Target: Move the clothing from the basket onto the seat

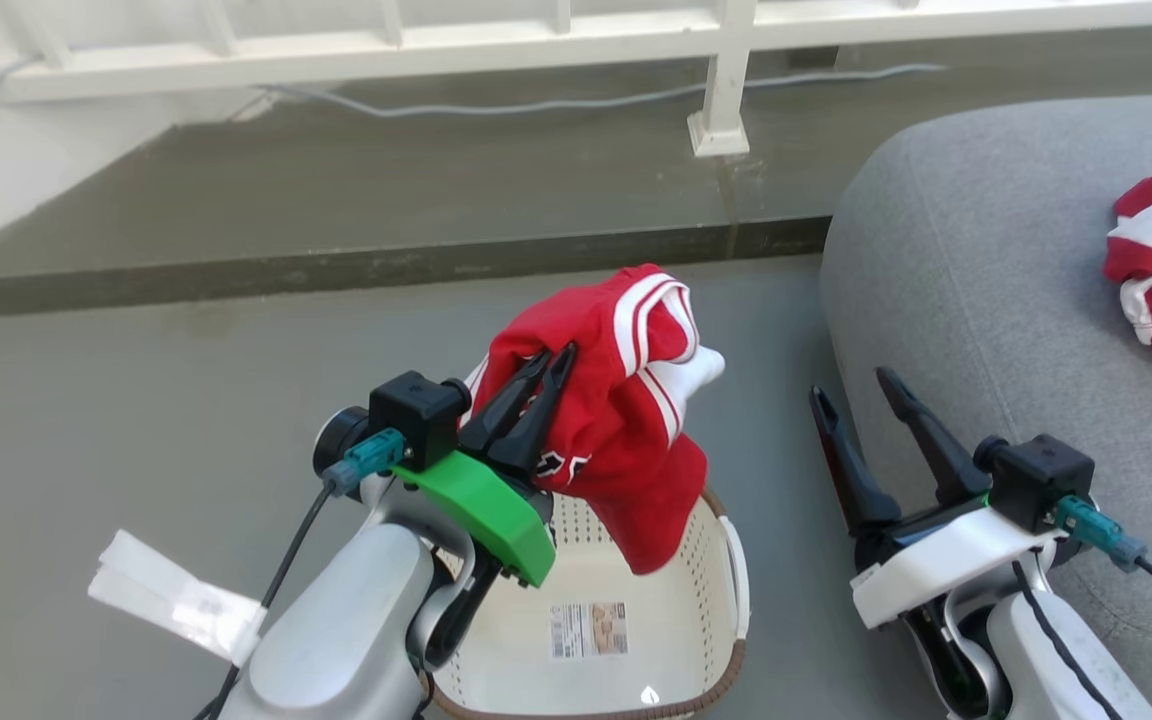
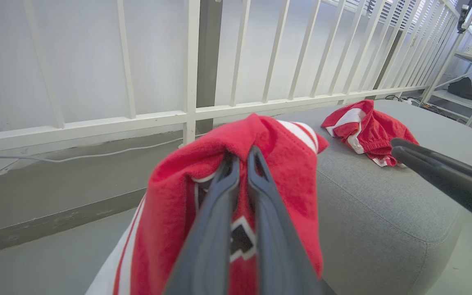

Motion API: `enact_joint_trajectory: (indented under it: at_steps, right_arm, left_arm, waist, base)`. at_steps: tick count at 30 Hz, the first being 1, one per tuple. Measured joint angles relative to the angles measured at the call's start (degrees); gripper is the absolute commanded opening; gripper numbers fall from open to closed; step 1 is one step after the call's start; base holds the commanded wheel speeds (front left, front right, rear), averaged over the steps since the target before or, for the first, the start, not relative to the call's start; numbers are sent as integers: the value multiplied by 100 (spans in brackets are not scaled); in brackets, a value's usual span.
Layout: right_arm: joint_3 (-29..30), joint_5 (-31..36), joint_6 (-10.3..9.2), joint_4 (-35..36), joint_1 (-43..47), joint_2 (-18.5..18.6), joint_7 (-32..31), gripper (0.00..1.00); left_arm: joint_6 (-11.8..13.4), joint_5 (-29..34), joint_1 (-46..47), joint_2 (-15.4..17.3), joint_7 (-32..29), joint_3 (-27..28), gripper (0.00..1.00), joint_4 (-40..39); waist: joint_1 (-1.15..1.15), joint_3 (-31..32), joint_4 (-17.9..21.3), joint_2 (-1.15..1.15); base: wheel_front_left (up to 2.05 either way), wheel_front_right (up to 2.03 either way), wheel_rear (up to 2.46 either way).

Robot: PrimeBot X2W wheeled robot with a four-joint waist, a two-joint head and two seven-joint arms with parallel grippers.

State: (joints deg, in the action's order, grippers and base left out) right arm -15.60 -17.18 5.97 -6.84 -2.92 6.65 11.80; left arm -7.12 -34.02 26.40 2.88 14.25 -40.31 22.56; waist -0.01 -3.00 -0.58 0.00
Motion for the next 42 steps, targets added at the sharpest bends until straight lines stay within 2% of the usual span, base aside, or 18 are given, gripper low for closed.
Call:
enact_joint_trajectory:
  at_steps: [18, 29, 42]
  right_arm:
    - [-114, -64, -53, 280, 449, -109, -136, 100]
    - [-193, -65, -53, 441, 475, -114, -230, 100]
    - [-421, -65, -44, 735, 481, -113, -305, 100]
  left_arm:
    - [10, 2, -560, 264, 1, 7, 0, -1229]
    - [193, 12, -765, 408, 9, 111, 0, -1691]
    - [269, 11, -913, 532, -110, 102, 0, -2065]
  waist:
    - [0, 431, 146, 0]
    - [0, 477, 158, 0]
    - [0, 474, 172, 0]
  base:
    - [0, 0, 0]
    - [0, 0, 0]
    - [0, 0, 0]
